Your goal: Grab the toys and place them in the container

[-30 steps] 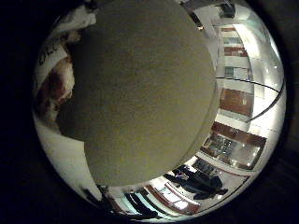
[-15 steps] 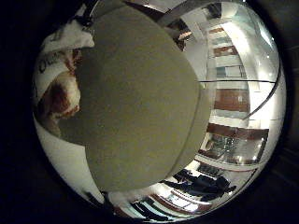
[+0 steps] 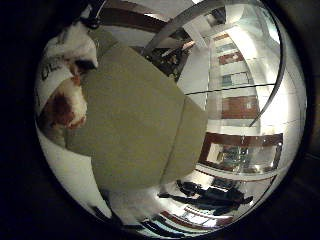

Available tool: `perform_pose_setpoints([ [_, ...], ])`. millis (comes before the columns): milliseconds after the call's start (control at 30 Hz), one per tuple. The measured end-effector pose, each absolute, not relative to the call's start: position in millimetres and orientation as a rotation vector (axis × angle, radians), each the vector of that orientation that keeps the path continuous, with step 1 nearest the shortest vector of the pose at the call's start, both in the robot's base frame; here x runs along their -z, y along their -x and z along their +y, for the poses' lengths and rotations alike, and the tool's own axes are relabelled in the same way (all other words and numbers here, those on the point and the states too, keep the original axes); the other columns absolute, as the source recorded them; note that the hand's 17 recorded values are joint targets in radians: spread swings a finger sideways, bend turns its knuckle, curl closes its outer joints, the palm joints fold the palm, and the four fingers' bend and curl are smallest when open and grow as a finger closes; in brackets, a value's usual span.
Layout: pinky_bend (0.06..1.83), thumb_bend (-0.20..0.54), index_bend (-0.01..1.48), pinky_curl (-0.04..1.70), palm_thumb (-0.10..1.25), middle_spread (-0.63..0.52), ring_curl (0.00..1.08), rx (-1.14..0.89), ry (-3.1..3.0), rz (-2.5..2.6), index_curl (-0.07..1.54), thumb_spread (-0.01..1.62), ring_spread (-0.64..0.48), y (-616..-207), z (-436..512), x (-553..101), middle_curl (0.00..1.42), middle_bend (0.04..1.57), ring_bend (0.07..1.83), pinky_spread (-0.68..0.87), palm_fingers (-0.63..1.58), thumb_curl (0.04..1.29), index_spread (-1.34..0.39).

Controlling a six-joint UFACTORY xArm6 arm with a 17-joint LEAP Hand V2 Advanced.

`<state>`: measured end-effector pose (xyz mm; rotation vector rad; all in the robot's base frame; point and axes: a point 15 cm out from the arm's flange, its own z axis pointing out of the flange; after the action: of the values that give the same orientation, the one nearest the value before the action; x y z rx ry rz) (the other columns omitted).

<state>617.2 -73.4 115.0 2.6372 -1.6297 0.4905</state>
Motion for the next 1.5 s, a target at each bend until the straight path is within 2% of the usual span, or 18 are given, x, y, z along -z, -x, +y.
perform_pose_setpoints([
  [400,1.49,-0.015,1.07,0.76,1.10,-0.17,0.90,-0.521,-2.739,-1.508,0.93,0.88,-0.26,-548,4,-188,0.88,1.29,1.30,-0.18,1.08,0.73,-0.27],
  [800,1.45,-0.015,1.07,0.82,1.10,-0.17,0.92,-0.462,-2.891,-1.380,0.94,0.87,-0.27,-497,134,-205,0.88,1.28,1.28,-0.18,1.08,0.76,-0.27],
  [1233,1.42,-0.013,1.06,0.87,1.10,-0.17,0.94,-0.398,-2.996,-1.252,0.94,0.87,-0.27,-464,232,-180,0.88,1.29,1.27,-0.17,1.09,0.77,-0.26],
  [1500,1.41,-0.018,1.05,0.88,1.09,-0.17,0.94,-0.392,-3.054,-1.266,0.95,0.88,-0.27,-473,265,-144,0.89,1.27,1.27,-0.19,1.07,0.77,-0.27],
])
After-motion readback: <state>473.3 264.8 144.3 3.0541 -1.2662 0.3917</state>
